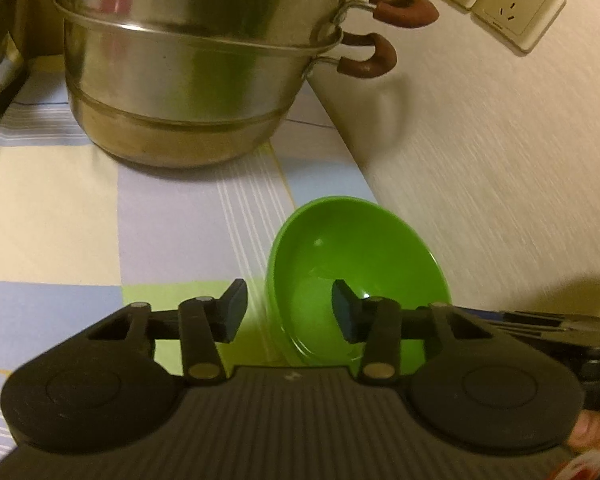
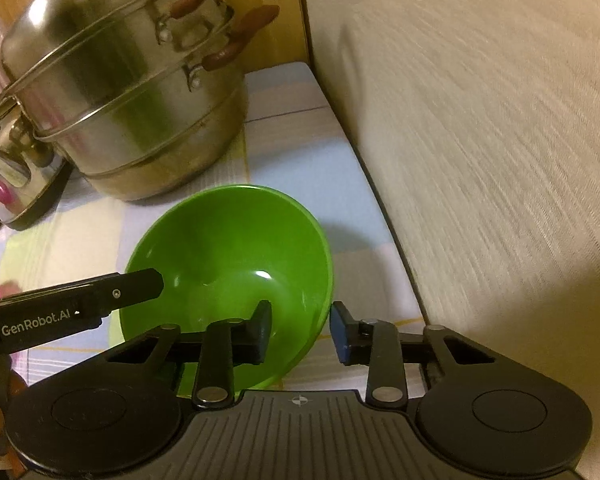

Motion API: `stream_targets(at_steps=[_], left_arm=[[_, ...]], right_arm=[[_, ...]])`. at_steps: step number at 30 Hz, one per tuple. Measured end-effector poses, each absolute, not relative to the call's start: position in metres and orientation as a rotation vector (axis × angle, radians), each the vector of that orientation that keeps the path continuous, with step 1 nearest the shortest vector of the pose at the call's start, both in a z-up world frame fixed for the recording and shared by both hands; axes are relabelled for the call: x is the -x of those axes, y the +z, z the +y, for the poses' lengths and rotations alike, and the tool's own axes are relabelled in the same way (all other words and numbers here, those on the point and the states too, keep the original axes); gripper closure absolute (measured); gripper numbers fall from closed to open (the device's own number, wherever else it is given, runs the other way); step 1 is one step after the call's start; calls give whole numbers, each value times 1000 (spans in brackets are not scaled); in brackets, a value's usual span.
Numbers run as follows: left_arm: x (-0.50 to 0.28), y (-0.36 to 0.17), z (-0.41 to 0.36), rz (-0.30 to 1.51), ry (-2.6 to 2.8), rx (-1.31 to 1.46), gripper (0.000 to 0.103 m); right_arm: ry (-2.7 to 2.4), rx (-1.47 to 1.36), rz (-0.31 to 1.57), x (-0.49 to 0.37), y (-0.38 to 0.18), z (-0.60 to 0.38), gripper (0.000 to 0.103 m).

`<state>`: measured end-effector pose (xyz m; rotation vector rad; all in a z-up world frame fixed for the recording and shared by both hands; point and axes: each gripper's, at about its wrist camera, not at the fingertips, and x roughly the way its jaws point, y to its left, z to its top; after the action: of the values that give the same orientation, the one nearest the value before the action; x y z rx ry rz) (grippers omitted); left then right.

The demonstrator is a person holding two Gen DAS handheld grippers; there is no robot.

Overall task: Organize plates and bowls
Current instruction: 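Close both grippers on the small green bowl rim, then lift the small green bowl with both grippers and carry it over the nested bowls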

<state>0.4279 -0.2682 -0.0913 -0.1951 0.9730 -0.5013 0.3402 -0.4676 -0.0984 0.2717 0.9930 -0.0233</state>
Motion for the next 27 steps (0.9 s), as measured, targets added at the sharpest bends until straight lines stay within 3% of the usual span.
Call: stream_targets(at_steps=[8,27], left_arm=[[-429,-96,-272,982,-511,178,78],[-421,-66,-262,924,-511,163,78]], right_arm=[[-26,-285,1009,-343,-107,-471,86],[-46,-237,948,-334,-75,-459,89]])
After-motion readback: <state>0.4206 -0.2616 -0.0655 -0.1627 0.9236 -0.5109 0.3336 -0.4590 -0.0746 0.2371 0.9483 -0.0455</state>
